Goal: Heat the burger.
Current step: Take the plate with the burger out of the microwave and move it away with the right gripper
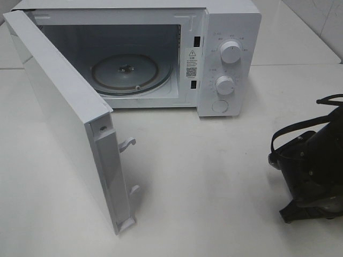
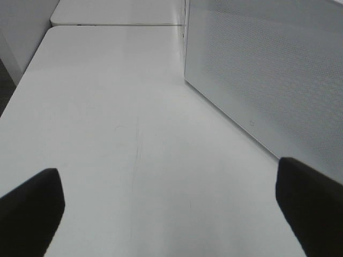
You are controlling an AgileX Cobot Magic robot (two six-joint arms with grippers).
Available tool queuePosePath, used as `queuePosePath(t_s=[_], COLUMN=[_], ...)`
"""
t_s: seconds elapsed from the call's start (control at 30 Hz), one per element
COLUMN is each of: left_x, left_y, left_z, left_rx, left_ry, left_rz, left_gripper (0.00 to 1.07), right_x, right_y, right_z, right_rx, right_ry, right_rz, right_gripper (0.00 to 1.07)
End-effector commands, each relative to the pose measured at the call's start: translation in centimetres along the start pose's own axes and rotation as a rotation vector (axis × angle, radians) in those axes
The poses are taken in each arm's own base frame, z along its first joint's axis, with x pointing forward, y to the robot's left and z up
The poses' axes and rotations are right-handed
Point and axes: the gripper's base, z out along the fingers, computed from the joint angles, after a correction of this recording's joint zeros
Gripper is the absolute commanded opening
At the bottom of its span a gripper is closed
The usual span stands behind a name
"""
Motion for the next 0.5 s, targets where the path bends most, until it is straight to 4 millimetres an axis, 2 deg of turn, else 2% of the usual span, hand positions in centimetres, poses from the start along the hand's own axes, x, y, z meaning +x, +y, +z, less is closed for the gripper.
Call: queuePosePath(t_s=[0.03, 0.07, 0.1, 0.13, 0.17, 0.27, 0.5], left_x=[0.2, 0.2, 0.2, 0.2, 0.2, 0.2, 0.2], left_y=[0.0, 0.0, 0.0, 0.0, 0.0, 0.0, 0.0], left_z=[-0.2, -0.2, -0.2, -0.2, -0.2, -0.2, -0.2], left_rx=[0.004, 0.004, 0.004, 0.004, 0.004, 0.004, 0.004], left_ry=[-0.015, -0.015, -0.015, -0.015, -0.015, -0.015, -0.015], left_rz=[0.005, 0.005, 0.005, 0.005, 0.005, 0.005, 0.004], left_gripper=[1.0, 1.0, 1.0, 1.0, 1.0, 1.0, 1.0], right_x=[0.0, 0.0, -0.2, -0.2, -0.3, -0.4, -0.9], right_y=[0.3, 0.3, 0.4, 0.4, 0.4, 0.4, -0.3], right_z=[0.3, 0.3, 0.2, 0.2, 0.2, 0.0, -1.3], right_rx=[-0.022, -0.022, -0.021, -0.021, -0.023, -0.029, -0.077], right_ry=[0.01, 0.01, 0.01, 0.01, 0.007, 0.01, -0.004], right_rz=[0.006, 0.006, 0.007, 0.007, 0.008, 0.022, 0.048], right_gripper=[0.26, 0.26, 0.32, 0.32, 0.38, 0.44, 0.45])
